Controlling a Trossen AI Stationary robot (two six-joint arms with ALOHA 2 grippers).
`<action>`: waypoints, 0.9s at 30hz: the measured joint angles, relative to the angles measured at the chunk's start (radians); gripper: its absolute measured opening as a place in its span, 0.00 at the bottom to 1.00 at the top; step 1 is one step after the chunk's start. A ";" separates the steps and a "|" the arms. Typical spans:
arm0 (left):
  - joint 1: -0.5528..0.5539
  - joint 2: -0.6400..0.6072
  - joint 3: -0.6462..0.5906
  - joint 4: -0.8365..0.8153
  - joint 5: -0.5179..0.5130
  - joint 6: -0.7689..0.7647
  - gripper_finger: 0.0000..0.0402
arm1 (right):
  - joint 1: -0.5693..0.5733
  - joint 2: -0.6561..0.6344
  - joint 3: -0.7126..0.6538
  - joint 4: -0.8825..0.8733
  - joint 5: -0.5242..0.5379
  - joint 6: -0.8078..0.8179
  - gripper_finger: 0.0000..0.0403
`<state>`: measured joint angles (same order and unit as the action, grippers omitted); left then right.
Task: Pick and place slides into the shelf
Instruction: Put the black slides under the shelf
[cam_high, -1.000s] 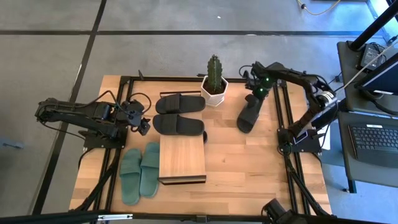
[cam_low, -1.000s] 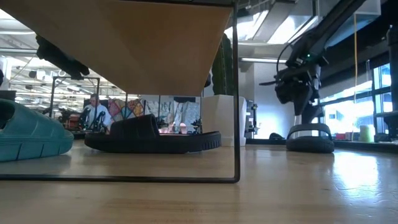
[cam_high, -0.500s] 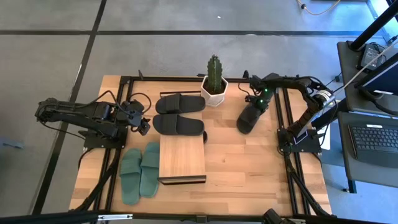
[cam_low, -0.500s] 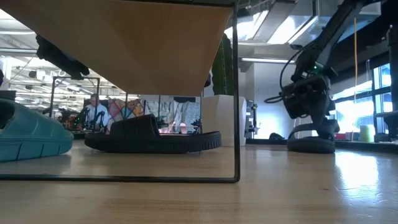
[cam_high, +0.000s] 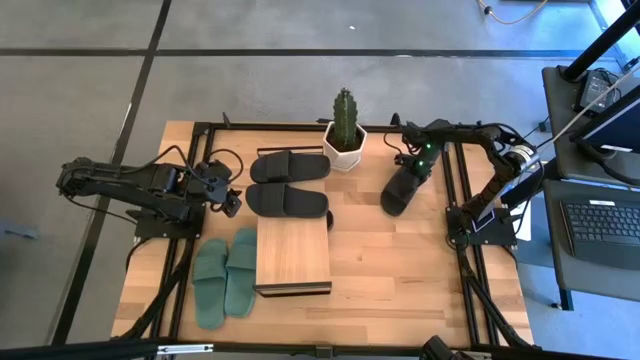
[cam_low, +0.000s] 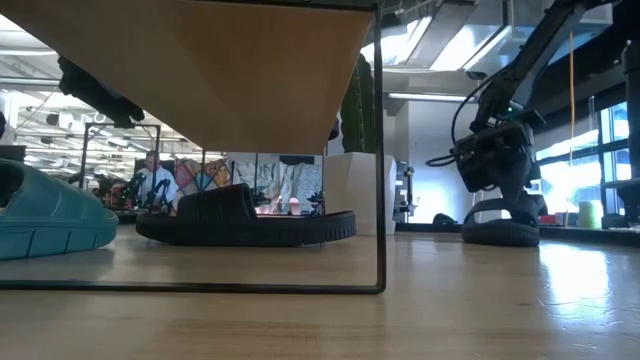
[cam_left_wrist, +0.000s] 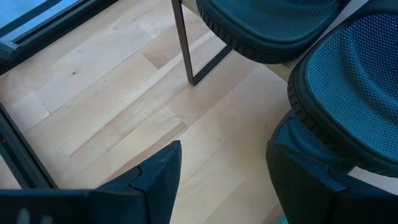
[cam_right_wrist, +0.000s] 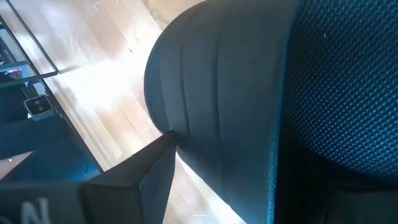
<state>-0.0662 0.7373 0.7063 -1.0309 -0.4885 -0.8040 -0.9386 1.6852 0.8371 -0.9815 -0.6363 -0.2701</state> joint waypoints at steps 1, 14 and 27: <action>0.000 0.000 0.000 0.000 0.000 0.000 0.56 | 0.000 0.000 0.000 0.001 0.000 0.000 0.60; 0.000 0.000 0.000 0.000 0.000 0.002 0.56 | 0.000 0.001 0.002 0.006 0.020 0.000 0.60; 0.000 0.000 0.000 0.000 0.000 0.002 0.56 | 0.016 0.003 0.002 0.040 0.037 0.051 0.22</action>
<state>-0.0658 0.7372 0.7063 -1.0308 -0.4889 -0.8021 -0.9225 1.6882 0.8391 -0.9412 -0.5995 -0.2194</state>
